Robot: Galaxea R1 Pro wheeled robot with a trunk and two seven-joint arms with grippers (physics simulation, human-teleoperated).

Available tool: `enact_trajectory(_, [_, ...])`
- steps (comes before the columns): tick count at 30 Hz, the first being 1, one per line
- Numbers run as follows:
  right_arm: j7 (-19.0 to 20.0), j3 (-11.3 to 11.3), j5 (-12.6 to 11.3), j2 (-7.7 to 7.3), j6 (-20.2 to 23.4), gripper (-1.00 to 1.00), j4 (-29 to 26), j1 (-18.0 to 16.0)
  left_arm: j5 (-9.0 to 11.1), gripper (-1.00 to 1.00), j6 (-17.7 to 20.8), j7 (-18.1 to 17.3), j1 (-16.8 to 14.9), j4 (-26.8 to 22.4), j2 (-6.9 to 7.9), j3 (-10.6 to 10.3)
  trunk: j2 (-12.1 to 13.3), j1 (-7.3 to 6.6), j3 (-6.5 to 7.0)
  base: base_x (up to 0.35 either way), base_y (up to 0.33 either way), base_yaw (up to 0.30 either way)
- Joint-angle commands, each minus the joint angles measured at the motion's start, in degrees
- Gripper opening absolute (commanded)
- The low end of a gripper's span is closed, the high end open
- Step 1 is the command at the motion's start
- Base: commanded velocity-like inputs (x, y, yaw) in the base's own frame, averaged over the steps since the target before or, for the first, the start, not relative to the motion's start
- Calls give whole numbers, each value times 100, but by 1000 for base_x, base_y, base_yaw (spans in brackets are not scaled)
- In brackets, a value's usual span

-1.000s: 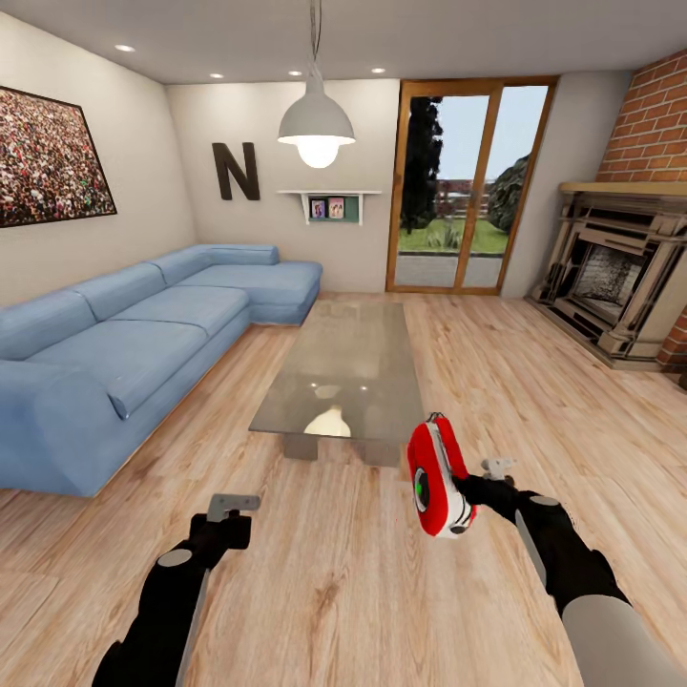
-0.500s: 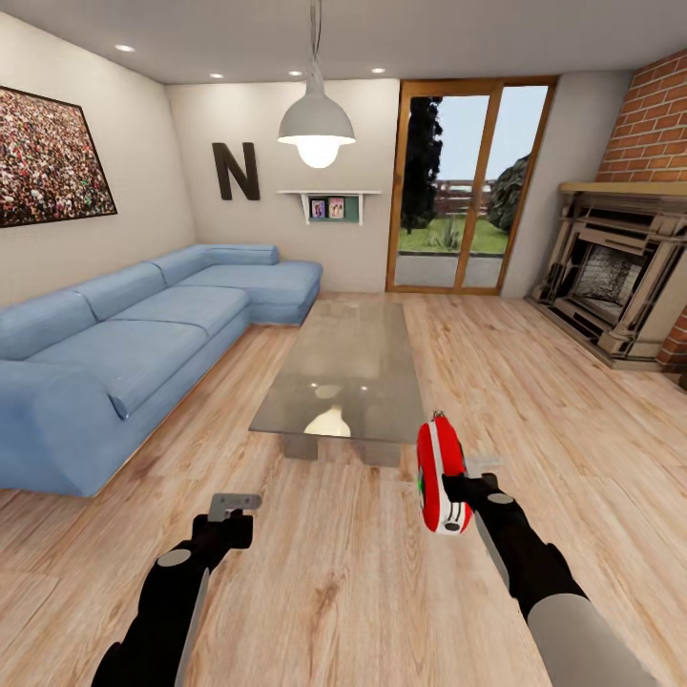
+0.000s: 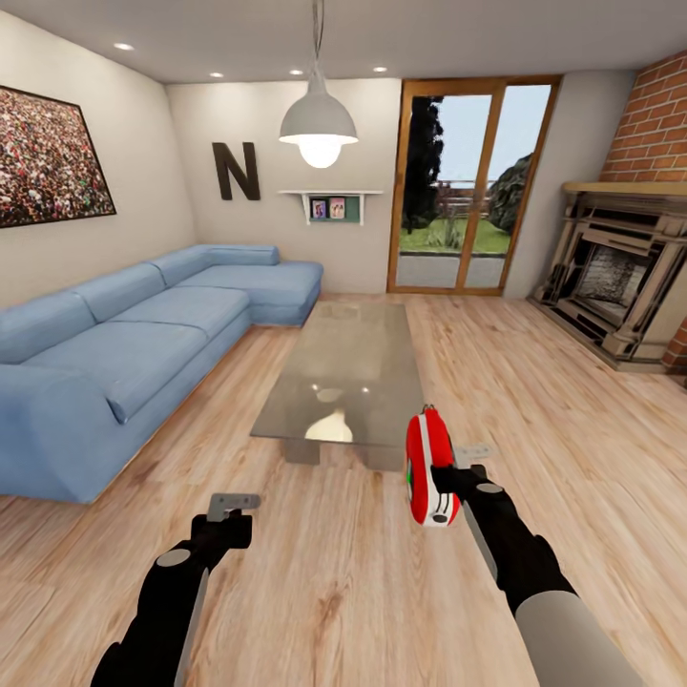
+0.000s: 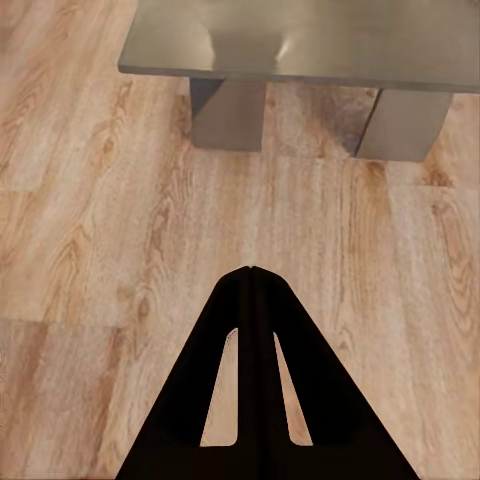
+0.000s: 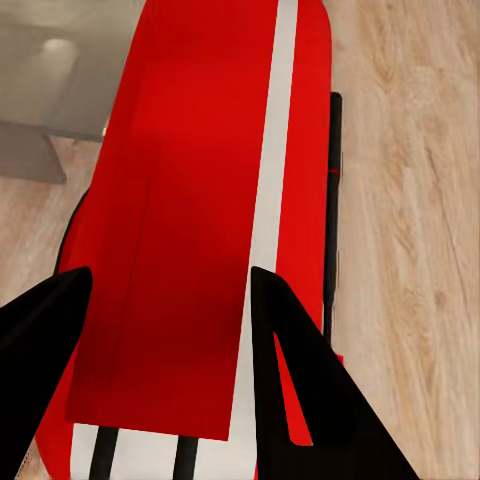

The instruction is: Turn on the radio receiver that's on the table in the living room.

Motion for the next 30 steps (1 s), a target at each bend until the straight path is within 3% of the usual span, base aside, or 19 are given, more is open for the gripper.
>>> enact_trajectory(1, [0, 1, 13, 4, 2, -100, -4, -2, 0, -100, 0, 0, 0, 0, 0, 0, 0, 0, 1, 311, 50, 0])
enact_trajectory(30, [0, 4, 13, 11, -53, -100, 20, -2, 0, -100, 35, -1, 0, 7, 0, -8, 0, 0, 1, 334, 3, 0])
